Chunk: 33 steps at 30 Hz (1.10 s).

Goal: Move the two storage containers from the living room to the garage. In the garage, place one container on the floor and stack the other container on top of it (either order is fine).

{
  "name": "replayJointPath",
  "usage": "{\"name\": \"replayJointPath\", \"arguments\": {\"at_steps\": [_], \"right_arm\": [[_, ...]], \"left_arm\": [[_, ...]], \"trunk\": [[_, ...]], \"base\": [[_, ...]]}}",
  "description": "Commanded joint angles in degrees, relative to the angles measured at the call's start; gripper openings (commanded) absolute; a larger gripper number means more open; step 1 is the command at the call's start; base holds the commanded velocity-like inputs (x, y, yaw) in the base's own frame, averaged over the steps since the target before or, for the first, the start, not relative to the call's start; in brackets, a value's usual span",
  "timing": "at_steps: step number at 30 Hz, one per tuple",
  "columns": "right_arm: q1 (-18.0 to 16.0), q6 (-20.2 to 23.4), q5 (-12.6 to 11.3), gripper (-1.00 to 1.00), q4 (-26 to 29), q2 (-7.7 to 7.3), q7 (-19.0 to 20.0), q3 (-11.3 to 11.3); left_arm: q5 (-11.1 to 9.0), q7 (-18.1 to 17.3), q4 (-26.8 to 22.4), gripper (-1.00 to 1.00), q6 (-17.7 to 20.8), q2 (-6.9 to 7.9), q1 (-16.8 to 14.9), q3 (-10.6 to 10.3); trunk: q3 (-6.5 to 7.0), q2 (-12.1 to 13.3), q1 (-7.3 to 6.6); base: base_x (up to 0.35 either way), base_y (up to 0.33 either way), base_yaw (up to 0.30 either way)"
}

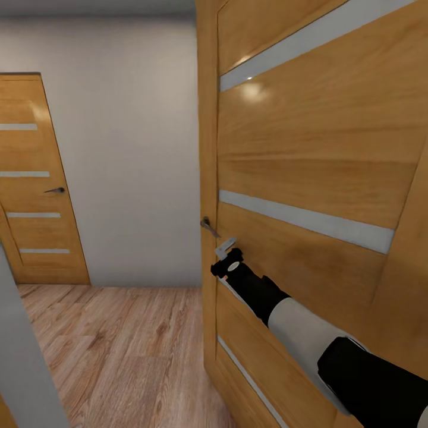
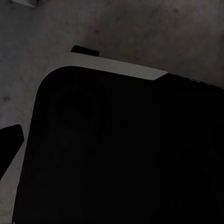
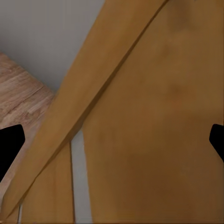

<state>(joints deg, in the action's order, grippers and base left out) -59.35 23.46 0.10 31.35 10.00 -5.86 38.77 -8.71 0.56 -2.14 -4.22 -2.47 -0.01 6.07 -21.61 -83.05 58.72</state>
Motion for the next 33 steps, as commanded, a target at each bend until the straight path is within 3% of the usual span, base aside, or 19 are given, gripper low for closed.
{"name": "replayJointPath", "arguments": {"at_steps": [1,11,16,33], "right_arm": [[-0.1,0.2,0.4,1.00,-0.9,0.00,-0.5,0.1],[-0.1,0.2,0.8,1.00,-2.5,0.00,-2.3,0.1],[-0.1,0.4,0.8,1.00,-2.5,0.00,-5.7,0.2],[-0.1,0.3,0.6,1.00,-2.5,0.00,-6.4,0.1]], "left_arm": [[-0.1,0.1,-0.1,1.00,-0.1,-0.05,0.0,0.4],[-0.1,0.1,-0.1,1.00,-0.1,0.01,0.0,0.4],[-0.1,0.1,-0.1,1.00,-0.1,-0.01,0.0,0.5],[-0.1,0.1,-0.1,1.00,-0.1,-0.08,0.0,0.4]], "trunk": [[-0.07,0.0,0.00],[-0.07,0.0,0.00],[-0.07,0.0,0.00],[-0.07,0.0,0.00]], "base": [[0.006,0.000,0.000],[0.032,0.000,0.000],[0.263,0.000,0.000],[0.252,0.000,0.000]]}}
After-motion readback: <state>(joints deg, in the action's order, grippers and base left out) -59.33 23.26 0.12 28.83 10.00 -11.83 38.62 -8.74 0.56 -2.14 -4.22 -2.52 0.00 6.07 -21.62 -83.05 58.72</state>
